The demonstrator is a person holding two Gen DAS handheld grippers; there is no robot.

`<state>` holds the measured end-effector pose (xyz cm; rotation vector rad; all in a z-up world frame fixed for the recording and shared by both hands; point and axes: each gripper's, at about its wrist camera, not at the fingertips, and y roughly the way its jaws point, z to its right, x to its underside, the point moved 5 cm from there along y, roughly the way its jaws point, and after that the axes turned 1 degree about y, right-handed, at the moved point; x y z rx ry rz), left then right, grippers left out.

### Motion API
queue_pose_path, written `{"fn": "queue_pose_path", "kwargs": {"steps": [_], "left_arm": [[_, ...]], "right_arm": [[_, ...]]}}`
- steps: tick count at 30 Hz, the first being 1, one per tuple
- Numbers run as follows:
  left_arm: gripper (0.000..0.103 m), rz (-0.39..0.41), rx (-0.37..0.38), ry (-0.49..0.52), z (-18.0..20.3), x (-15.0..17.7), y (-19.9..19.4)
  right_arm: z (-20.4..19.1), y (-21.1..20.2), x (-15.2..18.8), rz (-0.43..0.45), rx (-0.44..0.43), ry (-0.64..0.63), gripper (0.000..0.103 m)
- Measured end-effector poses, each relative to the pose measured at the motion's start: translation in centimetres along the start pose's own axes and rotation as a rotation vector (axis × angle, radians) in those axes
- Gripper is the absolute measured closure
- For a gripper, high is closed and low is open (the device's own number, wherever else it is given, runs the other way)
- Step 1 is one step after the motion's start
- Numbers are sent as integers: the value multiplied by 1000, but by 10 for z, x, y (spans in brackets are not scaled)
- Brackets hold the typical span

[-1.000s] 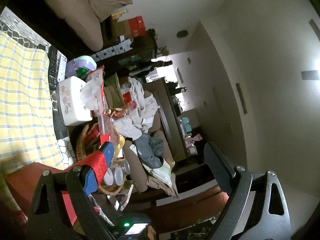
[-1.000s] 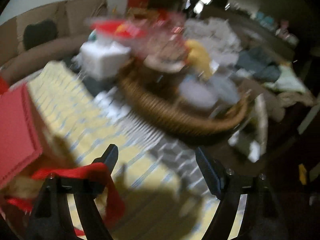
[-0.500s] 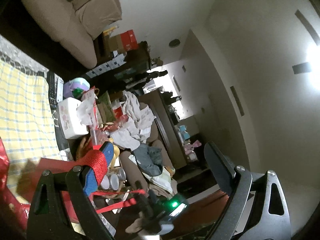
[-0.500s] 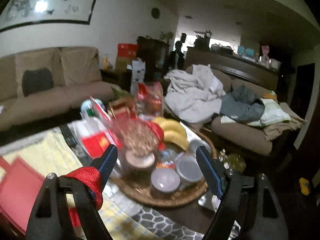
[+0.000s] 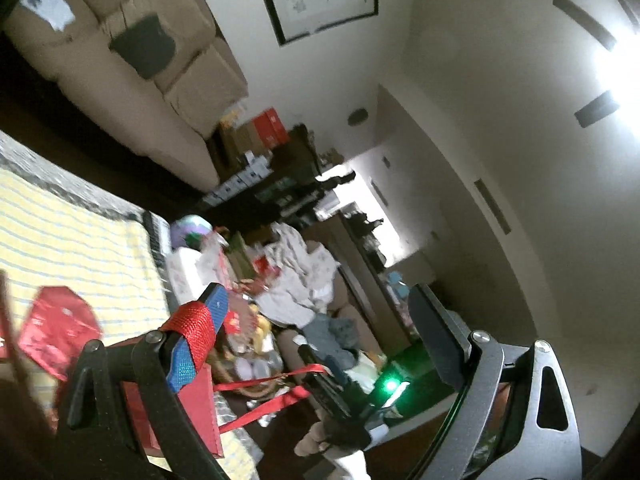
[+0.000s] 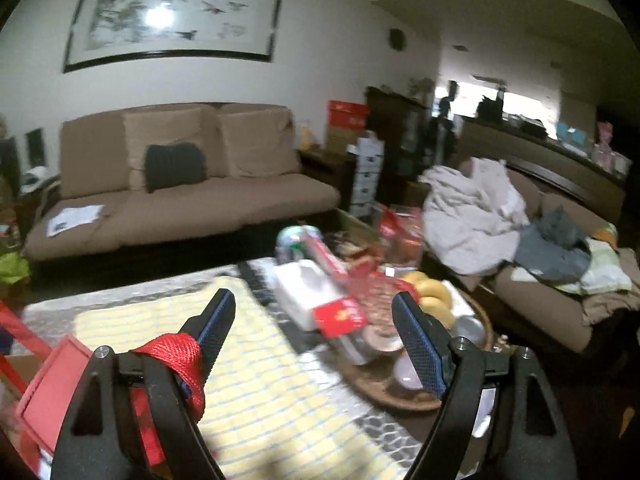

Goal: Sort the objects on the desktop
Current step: 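Carry the red gift box with the left tool over the cardboard box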

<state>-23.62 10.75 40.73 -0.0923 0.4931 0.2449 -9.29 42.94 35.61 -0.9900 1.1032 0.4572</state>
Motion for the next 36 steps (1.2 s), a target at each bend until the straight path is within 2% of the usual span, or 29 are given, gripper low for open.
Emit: {"fn": "queue_pose_path", "kwargs": {"steps": [6,9,16,24,29,36], "left_arm": [[13,82,-94,28,-3,-27,-86],[13,110,-135,33,-10,-35,-117],[13,167,-205,4,-49,-52,-185],[13,174,-262,-24,-98,-53,-215],[13,163,-296,-45,-127,-55,-224],[13,132,-352,-63,-165,-55,-214]], "right_arm": [[-78,-32,-9,4,-119,-46,21],[-118,-44,-11,11,-160,-69,21],[-208,-49,-4,3,-247,-132,21],[-289,-34,15,-2,-278,-208,21],[-321,-23,30,-15,-289,-243,21],[-350,-3,59,-77,-314,-287,21]]}}
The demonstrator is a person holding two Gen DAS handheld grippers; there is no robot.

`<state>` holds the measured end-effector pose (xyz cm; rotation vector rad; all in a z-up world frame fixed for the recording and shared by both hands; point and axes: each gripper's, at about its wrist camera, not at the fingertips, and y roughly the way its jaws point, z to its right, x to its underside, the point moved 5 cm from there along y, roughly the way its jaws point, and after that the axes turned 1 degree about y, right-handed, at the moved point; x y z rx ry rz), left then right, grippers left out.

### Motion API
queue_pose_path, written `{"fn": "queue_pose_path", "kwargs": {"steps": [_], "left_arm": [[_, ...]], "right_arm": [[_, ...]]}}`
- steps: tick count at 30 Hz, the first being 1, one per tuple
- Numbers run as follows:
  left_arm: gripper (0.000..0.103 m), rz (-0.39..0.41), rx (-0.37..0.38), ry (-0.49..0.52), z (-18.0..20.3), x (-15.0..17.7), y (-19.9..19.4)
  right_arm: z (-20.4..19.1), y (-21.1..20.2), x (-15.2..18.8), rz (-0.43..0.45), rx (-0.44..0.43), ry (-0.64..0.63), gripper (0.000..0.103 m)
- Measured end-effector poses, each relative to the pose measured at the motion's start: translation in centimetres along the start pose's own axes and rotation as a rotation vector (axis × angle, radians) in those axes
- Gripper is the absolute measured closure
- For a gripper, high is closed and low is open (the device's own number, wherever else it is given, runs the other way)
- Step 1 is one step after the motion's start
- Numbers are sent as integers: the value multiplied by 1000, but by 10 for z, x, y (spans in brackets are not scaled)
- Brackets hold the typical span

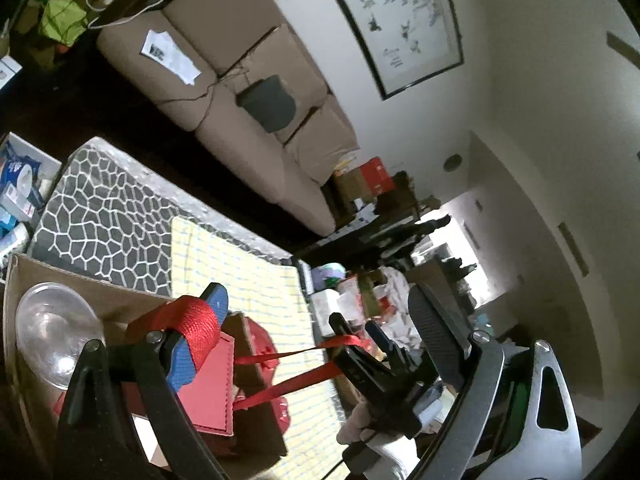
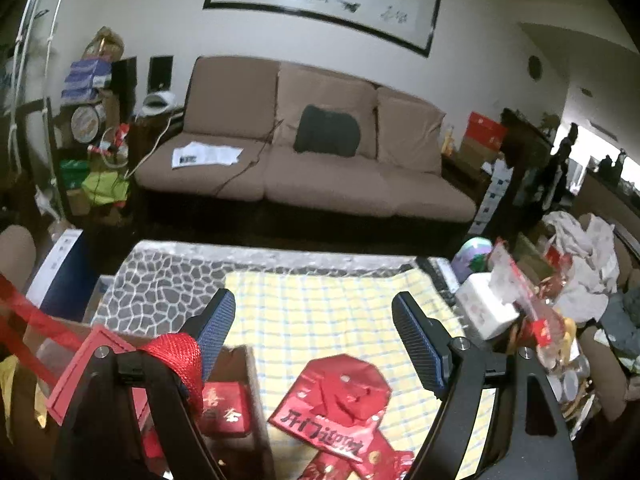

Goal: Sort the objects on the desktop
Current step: 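Carry the red gift box with the left tool over the cardboard box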

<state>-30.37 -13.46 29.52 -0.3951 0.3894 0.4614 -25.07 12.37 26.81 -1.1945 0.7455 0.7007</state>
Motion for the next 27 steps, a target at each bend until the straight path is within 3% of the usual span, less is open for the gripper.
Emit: {"fn": "queue_pose_path", "kwargs": {"steps": [12,24,27], "left_arm": [[13,-61,-22,33,-8,-11,56],[13,-141,28,72,4,-18,112],[13,-153,-13,90,-4,-13,112]], "right_arm": [[-25,12,26,-35,-69,-62,21],[-45,-8,48,-26,-284,-115,21],[-59,-8,55,-48,-317,-167,20]]}}
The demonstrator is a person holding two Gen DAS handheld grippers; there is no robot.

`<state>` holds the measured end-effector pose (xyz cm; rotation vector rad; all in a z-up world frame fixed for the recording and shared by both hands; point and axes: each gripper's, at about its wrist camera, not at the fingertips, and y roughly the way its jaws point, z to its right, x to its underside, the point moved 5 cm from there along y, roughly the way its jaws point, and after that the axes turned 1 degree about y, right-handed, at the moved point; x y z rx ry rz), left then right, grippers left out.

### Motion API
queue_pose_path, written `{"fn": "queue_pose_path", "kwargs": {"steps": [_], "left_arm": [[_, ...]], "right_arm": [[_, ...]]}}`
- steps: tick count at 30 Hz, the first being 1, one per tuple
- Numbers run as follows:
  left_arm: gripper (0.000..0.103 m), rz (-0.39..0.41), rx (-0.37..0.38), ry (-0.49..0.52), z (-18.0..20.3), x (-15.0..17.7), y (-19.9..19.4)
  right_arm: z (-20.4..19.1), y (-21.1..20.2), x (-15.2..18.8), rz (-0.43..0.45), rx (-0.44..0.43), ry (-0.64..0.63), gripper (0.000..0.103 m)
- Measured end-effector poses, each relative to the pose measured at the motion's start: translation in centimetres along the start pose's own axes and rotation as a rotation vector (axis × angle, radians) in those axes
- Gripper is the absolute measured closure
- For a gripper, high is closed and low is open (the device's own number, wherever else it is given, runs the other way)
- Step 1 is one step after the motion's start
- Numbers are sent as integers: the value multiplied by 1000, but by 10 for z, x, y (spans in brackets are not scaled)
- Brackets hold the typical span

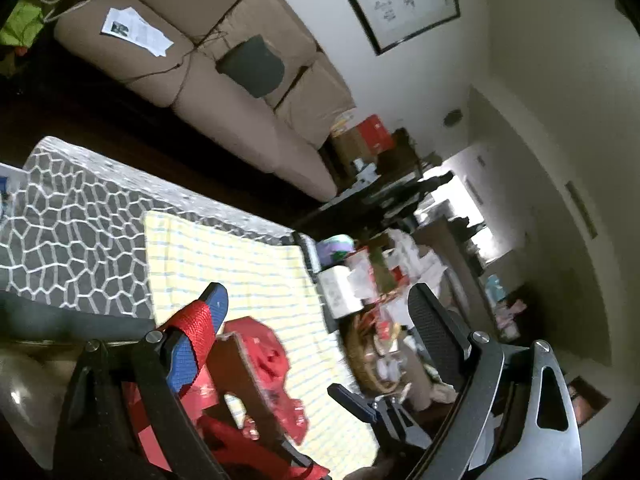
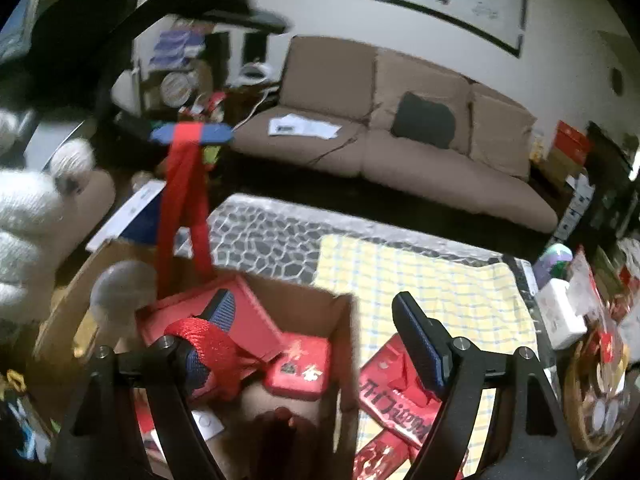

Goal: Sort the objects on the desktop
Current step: 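Carry the red gift box with the left tool over the cardboard box, then lower the gift box into the cardboard box and open the left tool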

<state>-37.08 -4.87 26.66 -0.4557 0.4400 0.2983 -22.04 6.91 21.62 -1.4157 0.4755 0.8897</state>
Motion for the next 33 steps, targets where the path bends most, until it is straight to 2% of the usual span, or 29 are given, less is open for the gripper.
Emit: {"fn": "queue_pose_path", "kwargs": {"steps": [3,7,11,14,19,21,25,29,33], "left_arm": [[13,-13,-54,-19,-17,3,-6],[12,-63,-180,-44,-42,10,-14],[6,-119,-337,-7,-56,22,-32],[0,-152,-421,44,-58,34,-51],[0,-196,-553,48,-70,61,-85],[0,-201,-559,27,-75,72,-95],[0,-200,-525,-27,-80,100,-113],[0,-196,-448,-67,-74,122,-116],[0,-194,-354,-133,-68,143,-104]], "right_arm": [[-9,14,9,-73,-15,-34,20],[-14,39,24,-211,-57,-43,20],[-8,57,41,-327,-78,-17,20],[-2,60,45,-356,-95,7,20],[7,52,41,-370,-146,67,20],[9,49,39,-378,-175,101,20],[10,49,33,-399,-212,158,20],[6,56,24,-392,-196,150,20],[3,72,13,-397,-211,143,20]]}}
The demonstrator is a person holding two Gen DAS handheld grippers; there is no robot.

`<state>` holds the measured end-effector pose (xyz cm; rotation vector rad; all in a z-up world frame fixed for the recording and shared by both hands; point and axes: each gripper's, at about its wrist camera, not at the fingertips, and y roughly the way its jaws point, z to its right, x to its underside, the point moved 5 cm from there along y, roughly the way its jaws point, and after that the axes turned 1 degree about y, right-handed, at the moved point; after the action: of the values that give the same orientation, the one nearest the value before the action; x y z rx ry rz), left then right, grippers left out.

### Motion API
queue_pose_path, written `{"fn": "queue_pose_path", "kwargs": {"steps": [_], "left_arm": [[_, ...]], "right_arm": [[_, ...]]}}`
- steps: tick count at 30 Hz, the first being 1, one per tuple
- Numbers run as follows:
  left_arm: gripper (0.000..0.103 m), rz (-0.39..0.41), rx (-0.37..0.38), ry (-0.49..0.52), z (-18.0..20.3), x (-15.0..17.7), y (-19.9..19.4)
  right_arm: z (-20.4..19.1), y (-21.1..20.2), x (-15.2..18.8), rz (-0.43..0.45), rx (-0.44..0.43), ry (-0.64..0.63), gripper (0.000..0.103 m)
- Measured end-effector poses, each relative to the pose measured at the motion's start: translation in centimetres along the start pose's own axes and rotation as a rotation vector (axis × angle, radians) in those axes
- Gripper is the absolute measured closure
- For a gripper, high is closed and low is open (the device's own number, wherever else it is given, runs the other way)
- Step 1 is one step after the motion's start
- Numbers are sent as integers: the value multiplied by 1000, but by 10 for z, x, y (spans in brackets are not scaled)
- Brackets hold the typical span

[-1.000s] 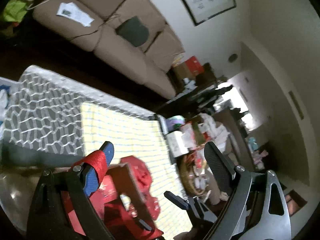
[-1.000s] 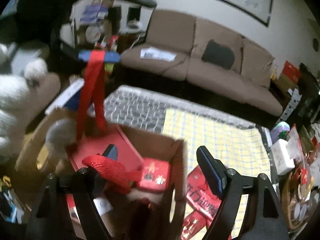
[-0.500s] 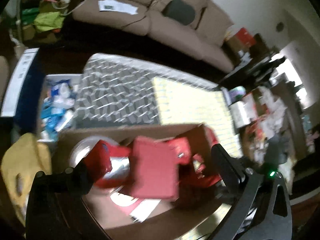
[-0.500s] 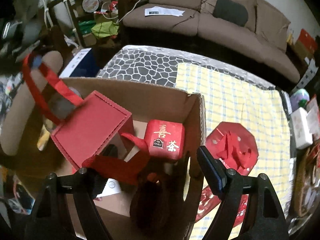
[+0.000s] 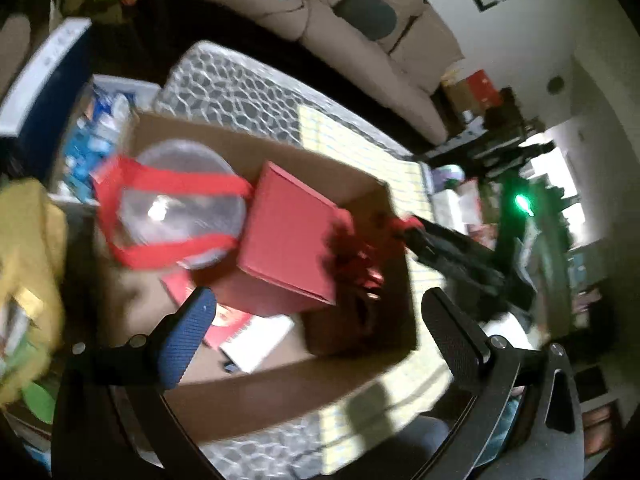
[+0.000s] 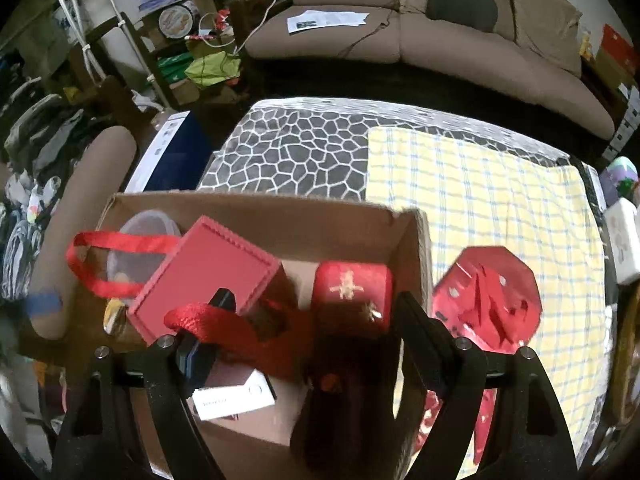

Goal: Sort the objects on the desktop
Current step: 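Lower the gift box into the cardboard box and open the left tool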

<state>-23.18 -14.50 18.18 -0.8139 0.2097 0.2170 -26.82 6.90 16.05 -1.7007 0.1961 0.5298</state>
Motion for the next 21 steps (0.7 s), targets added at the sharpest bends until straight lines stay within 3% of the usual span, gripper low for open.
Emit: {"fn": "queue_pose_path", "kwargs": {"steps": [6,8,12,14,21], "left_arm": [[4,3,70,-125,-7,15,31],[11,-4,81,-178,-16,17,42],[17,-11,110,-230,-21,19,56],[17,-11,105,-235,-22,18,62],[16,-36,80,-257,-25,15,83]], "right_arm": [[-9,27,-14,-64,-51,-47,29],[-9,38,-15,-91,-65,-54,33],[-9,56,-15,-135,-145,-40,59],[-10,62,-16,-146,-188,-31,61],[-20,74,-20,-170,-220,-64,61]]}}
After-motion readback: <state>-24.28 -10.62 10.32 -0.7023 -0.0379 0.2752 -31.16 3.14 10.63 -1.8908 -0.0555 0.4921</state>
